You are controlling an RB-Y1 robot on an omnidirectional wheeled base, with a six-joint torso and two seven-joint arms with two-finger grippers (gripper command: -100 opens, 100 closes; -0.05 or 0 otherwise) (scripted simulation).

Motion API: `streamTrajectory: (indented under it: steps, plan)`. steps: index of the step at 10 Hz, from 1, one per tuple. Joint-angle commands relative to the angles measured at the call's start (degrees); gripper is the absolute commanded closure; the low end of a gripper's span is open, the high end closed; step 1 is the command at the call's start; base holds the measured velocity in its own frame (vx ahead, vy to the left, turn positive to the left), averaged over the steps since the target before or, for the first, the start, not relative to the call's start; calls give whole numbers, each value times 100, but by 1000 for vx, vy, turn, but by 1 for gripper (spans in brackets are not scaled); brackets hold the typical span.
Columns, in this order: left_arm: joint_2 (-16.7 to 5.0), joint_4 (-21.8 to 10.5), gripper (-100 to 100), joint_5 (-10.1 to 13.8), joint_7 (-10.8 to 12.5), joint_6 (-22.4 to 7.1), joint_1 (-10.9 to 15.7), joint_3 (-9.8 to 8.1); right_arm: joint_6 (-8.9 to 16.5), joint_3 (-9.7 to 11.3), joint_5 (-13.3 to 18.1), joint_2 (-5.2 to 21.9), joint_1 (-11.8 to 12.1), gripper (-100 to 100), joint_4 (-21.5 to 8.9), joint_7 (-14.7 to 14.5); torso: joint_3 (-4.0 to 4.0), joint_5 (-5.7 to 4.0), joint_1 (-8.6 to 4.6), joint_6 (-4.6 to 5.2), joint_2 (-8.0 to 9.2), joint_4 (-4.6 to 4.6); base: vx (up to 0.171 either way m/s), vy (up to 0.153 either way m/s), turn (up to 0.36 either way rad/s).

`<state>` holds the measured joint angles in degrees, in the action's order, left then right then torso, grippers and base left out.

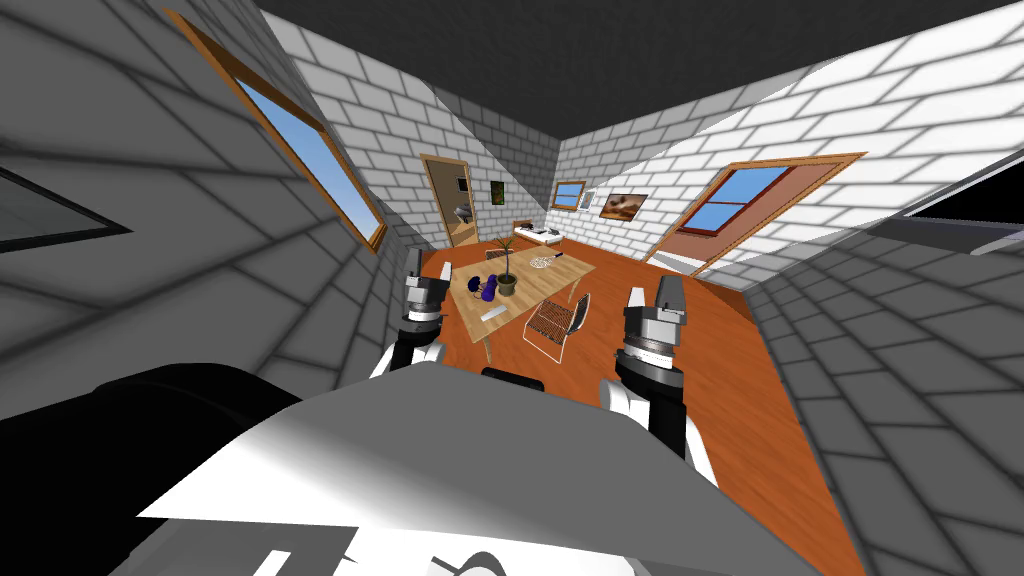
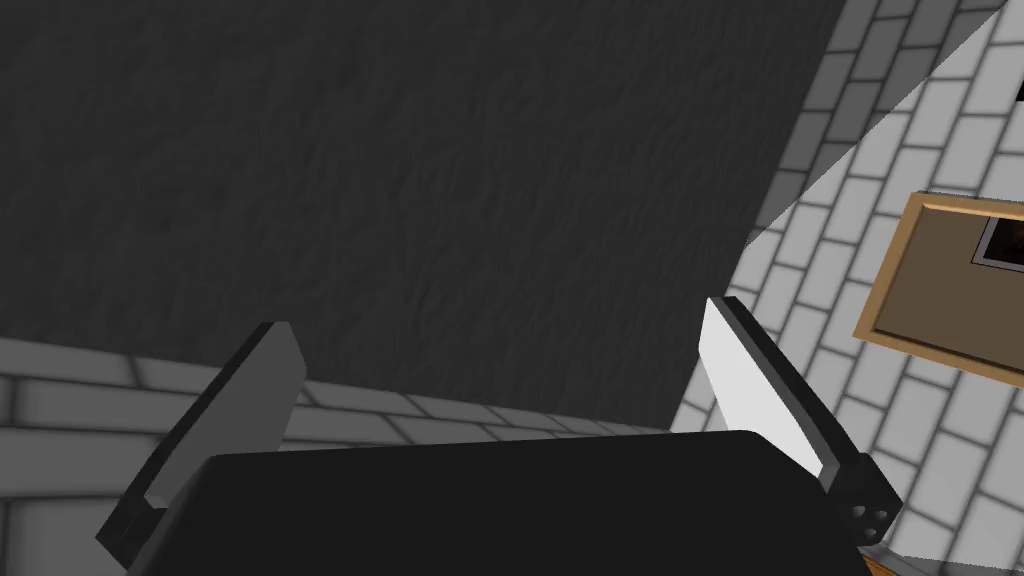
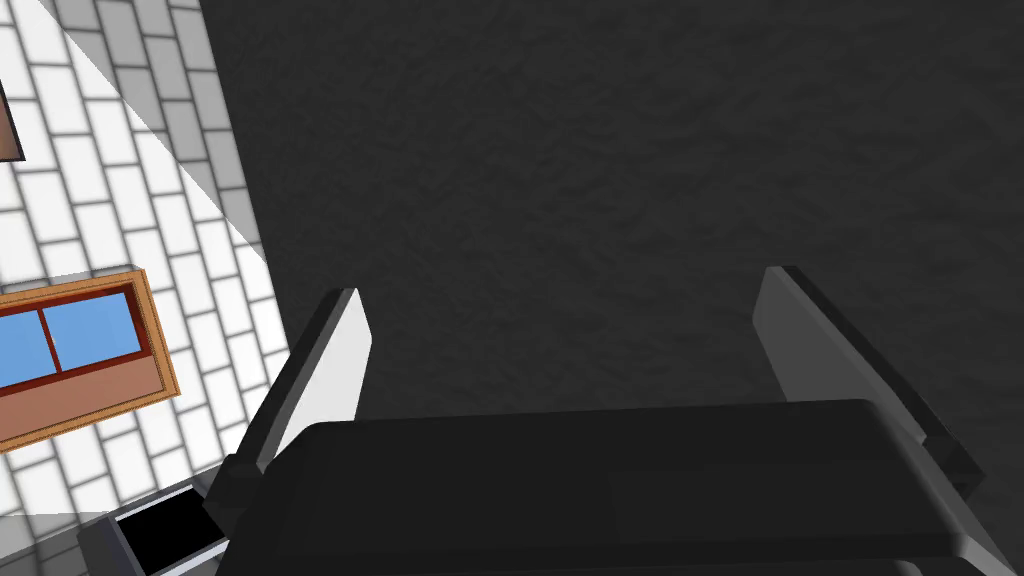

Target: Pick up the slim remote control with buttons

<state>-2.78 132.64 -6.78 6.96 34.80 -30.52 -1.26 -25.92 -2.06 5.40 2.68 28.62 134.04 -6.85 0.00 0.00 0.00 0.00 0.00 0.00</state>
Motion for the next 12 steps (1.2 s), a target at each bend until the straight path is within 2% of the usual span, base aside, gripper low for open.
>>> streamTrajectory:
  steps: [1,3,7,8,10,11,12]
  plan:
    - [-186,-15,-100,62,70,-146,4,-10,0,0,0,0,0,0,0,0,0,0,0,0,0,0,-3,-26,-43]
    - [-367,-37,-100,155,173,-362,11,-30,0,0,0,0,0,0,0,0,2,-3,-13,0,3,0,-9,-48,-45]
    - [-782,-133,-100,449,483,-985,30,-99,0,1,0,-1,0,0,0,0,0,-6,-27,1,0,0,-4,-74,-68]
    - [-782,-133,-100,449,483,-1041,30,-99,0,1,0,-1,0,0,0,0,2,-7,-29,0,3,0,0,-55,-21]
    - [-1001,-217,-100,648,682,-1411,38,-145,0,0,0,0,0,0,0,0,-1,-4,-18,0,-1,0,9,-59,-80]
    - [-1001,-217,-100,648,682,-1491,38,-145,0,1,0,-1,0,0,0,0,-2,-5,-25,2,-4,-1,6,-56,-37]
    - [-1110,-268,-100,759,790,-1663,41,-173,0,0,0,0,0,0,0,0,-1,-5,-21,-1,-2,-1,9,-59,-80]
